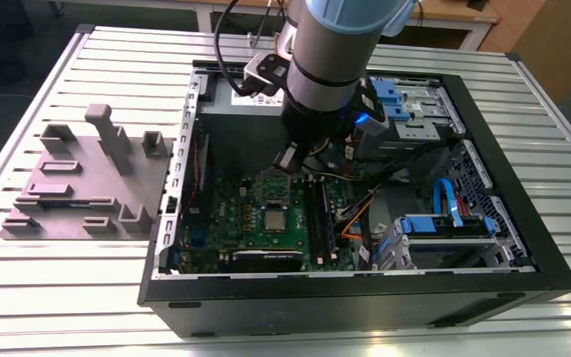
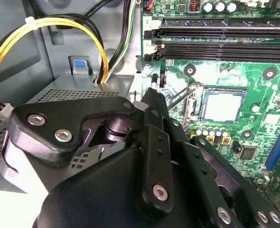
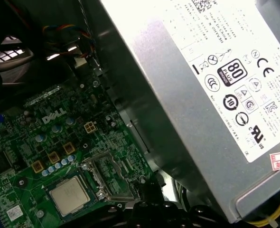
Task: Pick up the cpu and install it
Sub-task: 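Close the cpu cover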
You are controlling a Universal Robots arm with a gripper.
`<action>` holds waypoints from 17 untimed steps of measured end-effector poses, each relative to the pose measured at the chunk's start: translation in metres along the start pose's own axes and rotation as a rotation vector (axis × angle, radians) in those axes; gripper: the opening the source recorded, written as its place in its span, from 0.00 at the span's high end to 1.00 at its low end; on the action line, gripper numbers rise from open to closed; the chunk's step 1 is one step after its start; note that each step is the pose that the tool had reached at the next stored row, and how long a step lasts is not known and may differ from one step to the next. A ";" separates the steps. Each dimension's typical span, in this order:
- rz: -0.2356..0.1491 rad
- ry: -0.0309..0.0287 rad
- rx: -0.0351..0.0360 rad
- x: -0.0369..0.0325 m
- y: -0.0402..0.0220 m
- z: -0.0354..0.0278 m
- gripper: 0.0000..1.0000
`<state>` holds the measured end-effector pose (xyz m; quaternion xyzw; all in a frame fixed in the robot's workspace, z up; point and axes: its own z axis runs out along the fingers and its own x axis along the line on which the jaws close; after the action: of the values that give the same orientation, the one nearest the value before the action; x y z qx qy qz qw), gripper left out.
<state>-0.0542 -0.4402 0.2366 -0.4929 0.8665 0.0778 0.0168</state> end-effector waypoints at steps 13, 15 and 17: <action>0.000 0.0022 0.0012 0.0014 0.0023 -0.0028 0.89; 0.000 0.0021 0.0012 0.0015 0.0023 -0.0033 0.89; 0.000 0.0022 0.0013 0.0014 0.0025 -0.0043 0.89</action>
<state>-0.0568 -0.4408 0.2410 -0.4929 0.8665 0.0768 0.0161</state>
